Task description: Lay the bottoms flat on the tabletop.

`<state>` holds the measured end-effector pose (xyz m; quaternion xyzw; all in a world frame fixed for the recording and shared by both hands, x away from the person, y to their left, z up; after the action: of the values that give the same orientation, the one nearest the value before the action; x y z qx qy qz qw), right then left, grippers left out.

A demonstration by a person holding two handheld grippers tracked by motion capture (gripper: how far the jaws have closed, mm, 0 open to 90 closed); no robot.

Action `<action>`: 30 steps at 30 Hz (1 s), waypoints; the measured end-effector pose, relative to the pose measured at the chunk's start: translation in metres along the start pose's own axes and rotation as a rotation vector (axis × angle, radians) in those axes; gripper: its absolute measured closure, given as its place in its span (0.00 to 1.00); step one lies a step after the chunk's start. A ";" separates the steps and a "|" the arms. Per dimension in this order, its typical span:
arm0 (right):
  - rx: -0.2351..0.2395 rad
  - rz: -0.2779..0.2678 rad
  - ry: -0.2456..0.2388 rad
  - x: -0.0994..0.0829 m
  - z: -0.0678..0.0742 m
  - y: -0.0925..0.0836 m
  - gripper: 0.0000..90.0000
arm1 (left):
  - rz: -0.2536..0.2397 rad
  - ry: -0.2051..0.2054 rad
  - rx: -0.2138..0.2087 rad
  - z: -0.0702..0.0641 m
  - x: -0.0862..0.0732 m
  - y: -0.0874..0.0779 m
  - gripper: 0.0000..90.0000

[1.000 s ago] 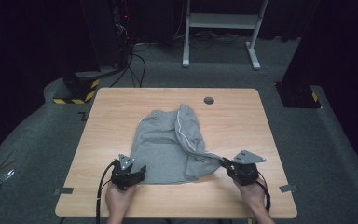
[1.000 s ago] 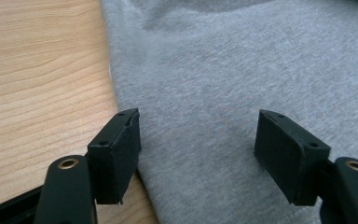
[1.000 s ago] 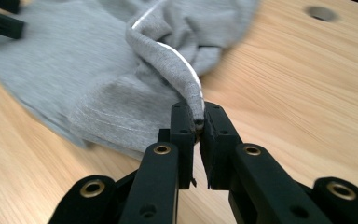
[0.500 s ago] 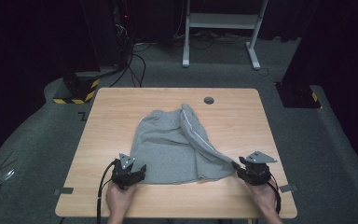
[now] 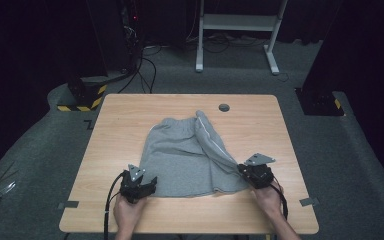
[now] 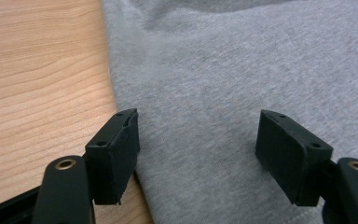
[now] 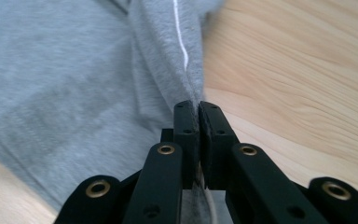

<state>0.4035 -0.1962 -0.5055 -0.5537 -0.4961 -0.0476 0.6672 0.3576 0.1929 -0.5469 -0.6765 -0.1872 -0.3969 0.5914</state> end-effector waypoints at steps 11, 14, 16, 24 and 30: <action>-0.070 0.075 0.123 -0.035 -0.042 -0.010 0.89 | 0.003 0.005 0.000 0.000 0.000 0.000 0.34; -0.063 0.035 0.120 -0.025 -0.038 -0.010 0.77 | 0.002 0.006 0.002 0.000 0.000 0.000 0.34; -0.066 0.017 0.104 -0.015 -0.036 -0.008 0.74 | 0.002 0.005 0.002 0.000 0.000 0.000 0.34; -0.044 0.146 0.050 -0.011 -0.030 0.026 0.93 | -0.013 0.011 0.012 0.000 -0.001 -0.003 0.49; -0.065 0.154 0.058 -0.016 -0.042 0.022 0.98 | 0.014 0.088 0.010 0.001 0.001 -0.007 0.94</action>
<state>0.4347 -0.2288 -0.5274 -0.6100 -0.4306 -0.0281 0.6646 0.3536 0.1948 -0.5417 -0.6566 -0.1582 -0.4213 0.6053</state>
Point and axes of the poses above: each handheld gripper's, and its own axes: y roughly forward along the jaws, x roughly out of its top, z roughly to its left, the point moved 3 cm from there along y, roughly forward along the jaws
